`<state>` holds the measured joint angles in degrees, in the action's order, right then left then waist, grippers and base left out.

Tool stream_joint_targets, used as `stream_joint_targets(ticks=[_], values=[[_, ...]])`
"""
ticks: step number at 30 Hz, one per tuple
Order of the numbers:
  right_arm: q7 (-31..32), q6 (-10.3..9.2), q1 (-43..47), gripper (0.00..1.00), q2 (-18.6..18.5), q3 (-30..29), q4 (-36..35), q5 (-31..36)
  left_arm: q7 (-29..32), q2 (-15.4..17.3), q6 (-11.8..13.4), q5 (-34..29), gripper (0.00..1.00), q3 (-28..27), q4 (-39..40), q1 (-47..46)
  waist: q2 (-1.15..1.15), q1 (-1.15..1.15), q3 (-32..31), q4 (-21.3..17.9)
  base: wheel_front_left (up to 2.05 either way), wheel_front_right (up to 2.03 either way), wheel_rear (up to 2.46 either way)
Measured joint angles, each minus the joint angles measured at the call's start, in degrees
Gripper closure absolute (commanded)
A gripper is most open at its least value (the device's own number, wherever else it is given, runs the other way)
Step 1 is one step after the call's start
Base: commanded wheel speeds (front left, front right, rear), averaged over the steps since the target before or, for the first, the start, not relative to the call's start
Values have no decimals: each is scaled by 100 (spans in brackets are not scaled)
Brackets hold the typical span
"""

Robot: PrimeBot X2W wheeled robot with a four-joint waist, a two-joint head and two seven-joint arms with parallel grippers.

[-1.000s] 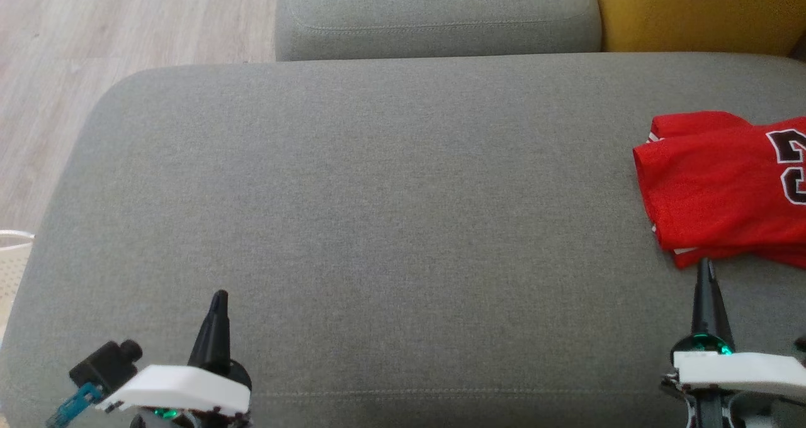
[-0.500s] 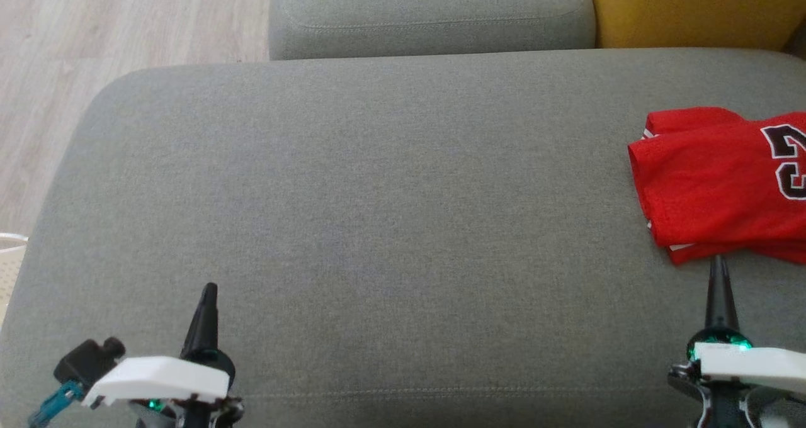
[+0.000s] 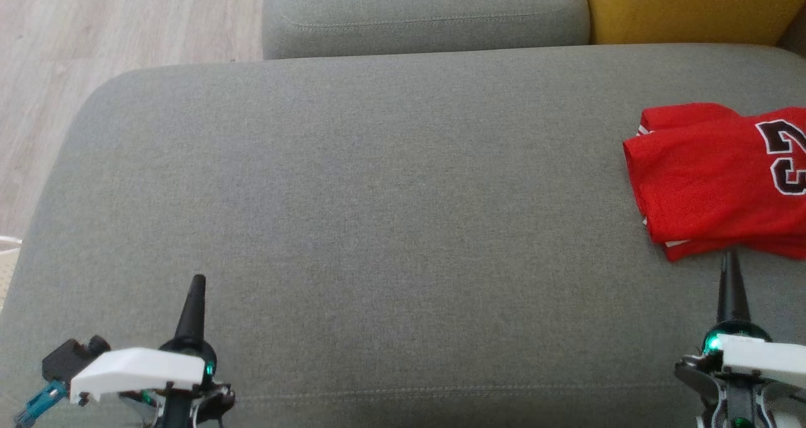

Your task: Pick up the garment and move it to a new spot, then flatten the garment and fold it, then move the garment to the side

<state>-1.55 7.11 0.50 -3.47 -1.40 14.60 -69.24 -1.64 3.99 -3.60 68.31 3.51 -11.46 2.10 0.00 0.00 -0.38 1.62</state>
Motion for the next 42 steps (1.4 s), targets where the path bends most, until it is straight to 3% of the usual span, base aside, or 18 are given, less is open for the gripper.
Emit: stream_joint_targets(ticks=[36,42], values=[[594,0,-336,100,-5,-408,113,-2416,586,-10,-346,2533,100,-541,-396,-485,0,0,57,-162,0,0,0],[598,0,-337,100,-5,-420,114,-2442,594,-19,-346,2562,100,-573,-400,-499,0,0,57,-162,0,0,0]])
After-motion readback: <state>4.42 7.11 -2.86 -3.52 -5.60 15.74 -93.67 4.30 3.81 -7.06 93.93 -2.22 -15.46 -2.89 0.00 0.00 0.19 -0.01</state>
